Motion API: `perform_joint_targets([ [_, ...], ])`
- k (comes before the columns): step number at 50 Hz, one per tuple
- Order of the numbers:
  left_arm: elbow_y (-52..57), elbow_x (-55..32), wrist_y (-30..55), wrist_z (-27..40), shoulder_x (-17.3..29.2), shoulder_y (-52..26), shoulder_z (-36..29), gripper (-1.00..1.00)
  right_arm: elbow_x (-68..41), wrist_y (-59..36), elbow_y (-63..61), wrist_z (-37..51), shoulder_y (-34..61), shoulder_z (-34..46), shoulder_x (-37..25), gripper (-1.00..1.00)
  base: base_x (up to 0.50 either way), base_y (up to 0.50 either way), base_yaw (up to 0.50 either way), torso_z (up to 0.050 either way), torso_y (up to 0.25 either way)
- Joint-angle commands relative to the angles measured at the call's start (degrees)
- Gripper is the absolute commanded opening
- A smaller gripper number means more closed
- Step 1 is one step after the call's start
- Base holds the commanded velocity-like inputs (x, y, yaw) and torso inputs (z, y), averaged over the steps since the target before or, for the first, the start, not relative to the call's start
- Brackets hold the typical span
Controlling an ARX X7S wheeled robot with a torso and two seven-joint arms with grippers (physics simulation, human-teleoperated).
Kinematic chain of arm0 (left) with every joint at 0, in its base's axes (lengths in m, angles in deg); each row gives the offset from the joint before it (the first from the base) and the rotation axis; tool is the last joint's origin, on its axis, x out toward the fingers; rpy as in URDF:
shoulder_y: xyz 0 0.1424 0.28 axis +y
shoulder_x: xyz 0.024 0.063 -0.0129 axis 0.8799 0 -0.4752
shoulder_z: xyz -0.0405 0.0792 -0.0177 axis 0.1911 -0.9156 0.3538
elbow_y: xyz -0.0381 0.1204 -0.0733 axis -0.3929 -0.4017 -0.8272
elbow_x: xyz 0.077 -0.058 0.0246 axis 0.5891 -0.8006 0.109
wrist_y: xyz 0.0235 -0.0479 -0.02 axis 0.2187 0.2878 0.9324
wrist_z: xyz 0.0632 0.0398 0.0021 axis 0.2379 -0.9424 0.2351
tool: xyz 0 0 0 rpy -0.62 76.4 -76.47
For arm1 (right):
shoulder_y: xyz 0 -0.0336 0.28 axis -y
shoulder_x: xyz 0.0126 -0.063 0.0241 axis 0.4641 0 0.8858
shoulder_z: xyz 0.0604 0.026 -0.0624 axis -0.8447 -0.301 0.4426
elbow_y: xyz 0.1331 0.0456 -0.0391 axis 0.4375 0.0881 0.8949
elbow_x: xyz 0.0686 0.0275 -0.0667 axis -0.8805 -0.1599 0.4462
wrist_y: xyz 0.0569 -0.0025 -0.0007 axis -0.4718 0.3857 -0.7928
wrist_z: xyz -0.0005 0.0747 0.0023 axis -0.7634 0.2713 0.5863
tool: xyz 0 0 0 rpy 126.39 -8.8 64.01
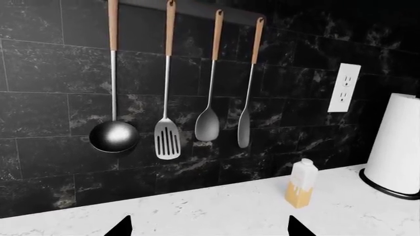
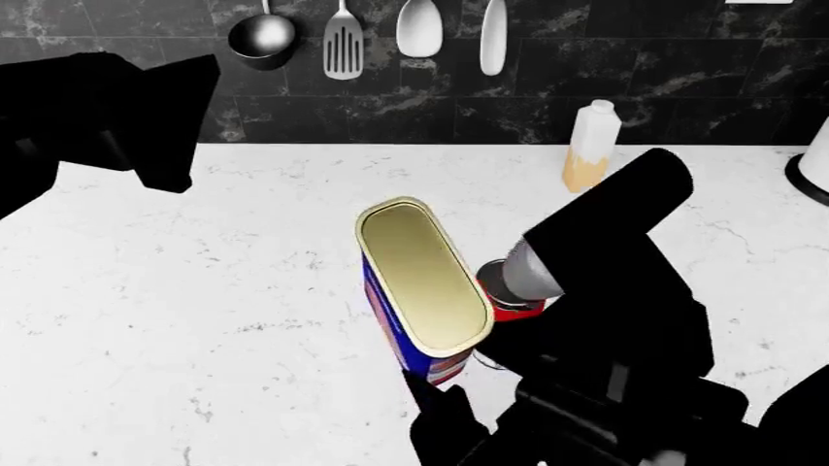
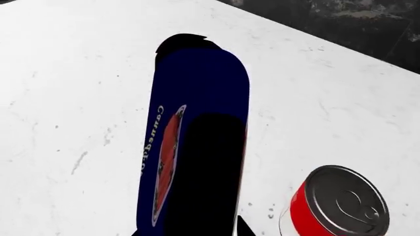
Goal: Pick the cans from the counter and place them in their designated side in the cabinet.
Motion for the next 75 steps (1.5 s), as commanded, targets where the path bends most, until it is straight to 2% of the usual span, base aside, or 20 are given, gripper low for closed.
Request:
perform_joint_targets([
  [1, 0.21, -0.25, -0.45, 0.34, 0.04, -0.16, -0.23, 1.0, -3.91, -0.89, 4.99, -0.29, 9.18, -4.42, 0.78, -1.0, 0.0, 0.0, 0.0, 0.0, 0.0],
  [13, -0.05, 0.22, -0.69, -0.04, -0.12, -0.78, -0.3, 1.0, -10.83, -0.94, 10.6, 2.61, 19.26, -6.77, 0.96, -1.0, 0.0, 0.0, 0.0, 0.0, 0.0],
  [20, -0.14, 0.53, -0.75, -0.39, -0.49, -1.17, -0.54, 1.0, -12.34, 1.34, 10.37, 3.72, 21.28, -8.25, 0.1, -1.0, 0.0, 0.0, 0.0, 0.0, 0.0],
  [30, -0.41, 1.29, -0.87, -0.85, -0.72, -1.09, -0.73, 1.0, -11.64, -2.88, 14.61, 3.66, 26.51, -10.5, -1.56, -1.0, 0.0, 0.0, 0.0, 0.0, 0.0],
  [48, -1.2, 2.99, -0.91, -2.18, -1.96, -1.4, -1.77, 1.0, -9.29, -12.94, 22.85, 4.01, 37.49, -12.74, -0.12, -1.0, 0.0, 0.0, 0.0, 0.0, 0.0],
  [65, -1.44, 3.44, -1.5, -2.82, -2.45, -2.31, -1.97, 1.0, -4.45, -19.69, 28.91, 2.76, 42.16, -16.78, 4.97, -1.0, 0.0, 0.0, 0.0, 0.0, 0.001],
  [75, -1.09, 2.73, -1.97, -2.23, -2.27, -2.78, -2.16, 1.0, -2.93, -26.77, 34.4, 5.83, 42.94, -23.37, 10.62, -1.0, 0.0, 0.0, 0.0, 0.0, 0.0],
])
